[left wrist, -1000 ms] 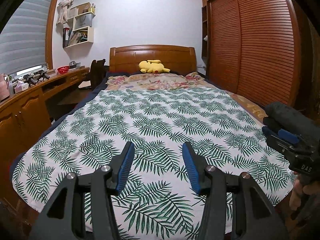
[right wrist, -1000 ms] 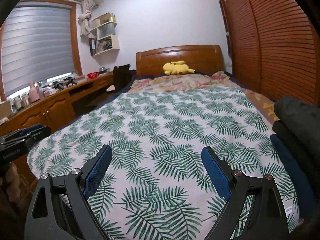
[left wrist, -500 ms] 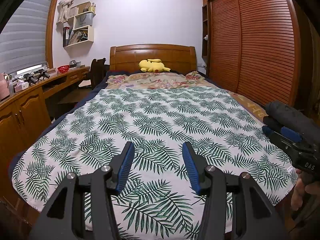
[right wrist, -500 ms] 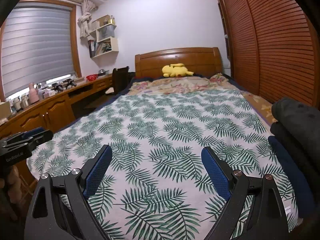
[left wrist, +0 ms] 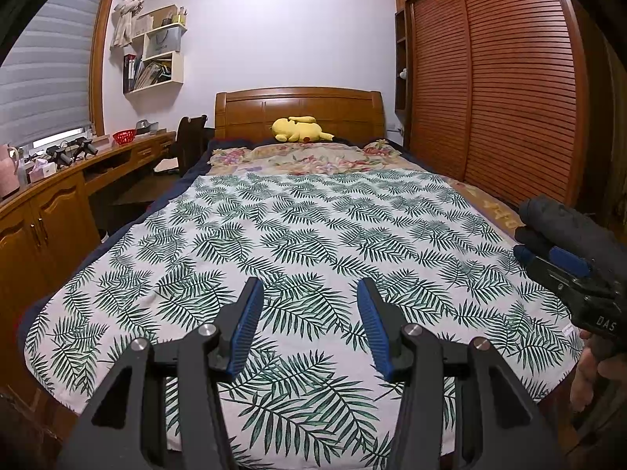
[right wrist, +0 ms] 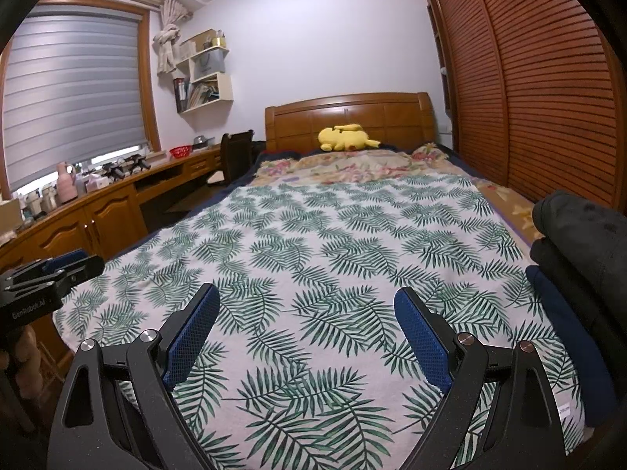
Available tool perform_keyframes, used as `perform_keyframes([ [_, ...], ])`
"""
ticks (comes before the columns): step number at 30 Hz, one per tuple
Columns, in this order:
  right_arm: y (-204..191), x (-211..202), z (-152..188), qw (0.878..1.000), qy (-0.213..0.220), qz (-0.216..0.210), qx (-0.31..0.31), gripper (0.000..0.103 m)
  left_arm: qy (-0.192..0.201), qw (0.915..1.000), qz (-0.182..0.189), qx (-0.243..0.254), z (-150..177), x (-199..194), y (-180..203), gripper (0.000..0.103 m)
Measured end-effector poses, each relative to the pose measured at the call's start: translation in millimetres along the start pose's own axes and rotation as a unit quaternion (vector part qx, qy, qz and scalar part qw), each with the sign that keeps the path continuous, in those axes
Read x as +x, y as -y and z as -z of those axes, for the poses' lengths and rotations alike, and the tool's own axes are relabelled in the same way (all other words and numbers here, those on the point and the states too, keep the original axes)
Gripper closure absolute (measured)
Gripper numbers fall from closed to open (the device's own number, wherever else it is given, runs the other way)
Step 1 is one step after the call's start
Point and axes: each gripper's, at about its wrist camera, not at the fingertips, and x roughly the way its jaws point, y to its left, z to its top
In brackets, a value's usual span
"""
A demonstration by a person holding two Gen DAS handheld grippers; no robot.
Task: Fold large clothes
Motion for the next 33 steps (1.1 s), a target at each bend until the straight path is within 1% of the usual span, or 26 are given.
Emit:
perform_keyframes([
  [33,1.0,-5.7,-2.9,1.000,0.005,-0.004,0.003,0.011,0.006,1.0000,0.000,-0.001,-2.7,-5.4,3.2,0.054],
])
